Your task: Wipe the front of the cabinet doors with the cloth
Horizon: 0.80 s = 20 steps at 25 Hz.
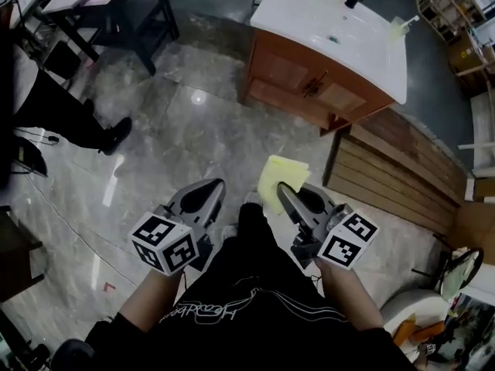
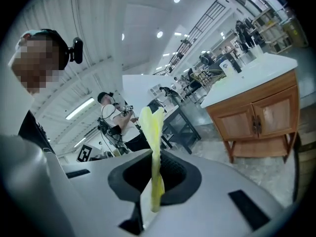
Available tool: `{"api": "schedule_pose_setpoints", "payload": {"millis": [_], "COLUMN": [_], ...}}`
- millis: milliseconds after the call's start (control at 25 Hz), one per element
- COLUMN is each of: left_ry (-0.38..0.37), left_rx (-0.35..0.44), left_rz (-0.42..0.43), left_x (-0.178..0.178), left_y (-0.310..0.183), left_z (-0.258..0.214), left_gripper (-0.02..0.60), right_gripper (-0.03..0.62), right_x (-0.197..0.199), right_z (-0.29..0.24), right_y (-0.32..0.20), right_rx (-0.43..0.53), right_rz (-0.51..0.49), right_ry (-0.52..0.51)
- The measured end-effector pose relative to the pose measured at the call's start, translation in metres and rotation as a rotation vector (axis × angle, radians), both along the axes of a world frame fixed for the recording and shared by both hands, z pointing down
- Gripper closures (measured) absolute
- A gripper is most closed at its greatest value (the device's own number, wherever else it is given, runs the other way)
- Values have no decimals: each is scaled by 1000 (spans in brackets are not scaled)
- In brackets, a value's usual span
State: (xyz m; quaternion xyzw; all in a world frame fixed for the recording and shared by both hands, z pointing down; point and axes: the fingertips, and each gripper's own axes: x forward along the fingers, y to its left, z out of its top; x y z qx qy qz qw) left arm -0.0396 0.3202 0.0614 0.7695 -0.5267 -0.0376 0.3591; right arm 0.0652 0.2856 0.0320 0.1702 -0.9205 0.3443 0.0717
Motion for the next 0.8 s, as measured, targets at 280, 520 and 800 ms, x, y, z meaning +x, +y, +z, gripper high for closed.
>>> {"api": "schedule_pose_setpoints", "payload": {"millis": [280,520,800], "left_ry": [62,26,-49], "left_rx": [-3,-7,44], "left_rz": [47,52,29], "left_x": [14,22,8], "left_y": [-86,-180,-255], "left_z": [69,116,138], "left_gripper": [575,575,575], "right_gripper": [553,553,553], "right_x": [4,11,1], "right_z": [83,135,155], "right_y": [-98,-190,-262], "right_rx": [-70,-73,77], "right_rz": [109,151,126], "right_ry": [-47,-23,33]}}
